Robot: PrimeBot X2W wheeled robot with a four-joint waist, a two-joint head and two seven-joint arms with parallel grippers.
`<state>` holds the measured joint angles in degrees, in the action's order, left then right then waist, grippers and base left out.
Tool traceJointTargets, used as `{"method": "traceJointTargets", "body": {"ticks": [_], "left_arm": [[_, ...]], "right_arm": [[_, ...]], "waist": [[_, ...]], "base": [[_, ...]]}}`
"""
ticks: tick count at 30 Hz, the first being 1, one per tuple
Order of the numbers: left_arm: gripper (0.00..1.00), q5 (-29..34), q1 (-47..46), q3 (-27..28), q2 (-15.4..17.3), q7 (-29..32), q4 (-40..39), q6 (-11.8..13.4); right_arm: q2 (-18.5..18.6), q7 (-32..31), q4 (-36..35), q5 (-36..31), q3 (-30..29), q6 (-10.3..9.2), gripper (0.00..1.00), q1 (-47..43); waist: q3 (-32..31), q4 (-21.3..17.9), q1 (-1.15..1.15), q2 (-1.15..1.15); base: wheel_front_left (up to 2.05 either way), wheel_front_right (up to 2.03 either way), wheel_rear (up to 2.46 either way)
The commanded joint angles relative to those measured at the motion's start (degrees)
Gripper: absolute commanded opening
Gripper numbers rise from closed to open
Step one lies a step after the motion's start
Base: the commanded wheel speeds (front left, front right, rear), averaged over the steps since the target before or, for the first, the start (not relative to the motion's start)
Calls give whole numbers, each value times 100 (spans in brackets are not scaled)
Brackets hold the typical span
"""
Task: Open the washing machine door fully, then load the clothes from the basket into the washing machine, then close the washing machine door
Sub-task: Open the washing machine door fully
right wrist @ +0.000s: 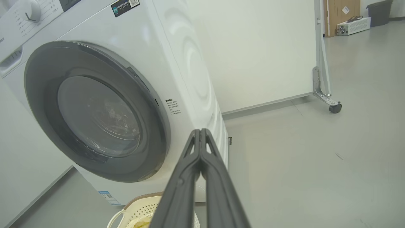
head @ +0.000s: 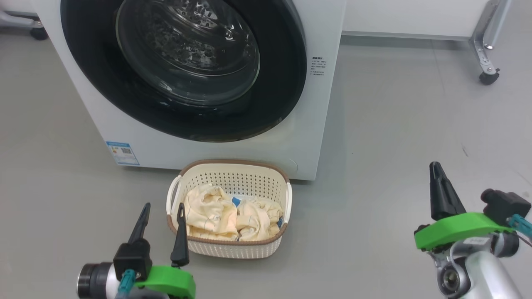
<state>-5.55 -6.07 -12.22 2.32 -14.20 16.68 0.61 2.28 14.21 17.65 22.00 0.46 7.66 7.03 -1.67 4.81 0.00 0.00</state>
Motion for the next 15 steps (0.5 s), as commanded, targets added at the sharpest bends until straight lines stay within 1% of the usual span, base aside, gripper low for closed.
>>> {"method": "traceJointTargets", "body": {"ticks": [1, 4, 6, 8, 9, 11, 12, 15], "left_arm": [[100, -4, -326, 167, 55, -80, -190, 35], [100, -10, -350, 139, 55, -80, -207, 45], [100, -15, -364, 114, 55, -80, -209, 50], [100, -28, -400, 86, 55, -80, -225, 58], [100, -52, -458, 45, 55, -80, -256, 75], [100, -71, -536, -22, 55, -80, -282, 90], [100, -71, -536, -22, 55, -80, -282, 90], [100, -112, -679, -139, 55, -80, -327, 129]], "right_arm": [[60, 79, -159, 157, 128, -17, 0, 432], [60, 79, -96, 858, 145, -17, 0, 549], [60, 29, -16, 1451, 148, -17, 0, 650], [60, -147, 34, 2161, 115, -17, 0, 788], [61, -407, 71, 2805, 58, -17, 0, 956], [122, -643, 72, 3230, 10, -17, 0, 1139], [122, -643, 72, 3230, 10, -17, 0, 1139], [288, -943, 31, 3772, -42, -17, 0, 1438]], "waist": [[49, 31, 0, 0], [134, 69, 0, 0], [195, 94, 0, 0], [306, 117, 0, 0], [441, 145, 0, 0], [591, 185, 0, 0], [591, 185, 0, 0], [825, 258, 0, 0]], "base": [[0, 0, 0], [0, 0, 0], [0, 0, 0], [0, 0, 0], [0, 0, 0], [0, 0, 0], [0, 0, 0], [0, 0, 0]]}}
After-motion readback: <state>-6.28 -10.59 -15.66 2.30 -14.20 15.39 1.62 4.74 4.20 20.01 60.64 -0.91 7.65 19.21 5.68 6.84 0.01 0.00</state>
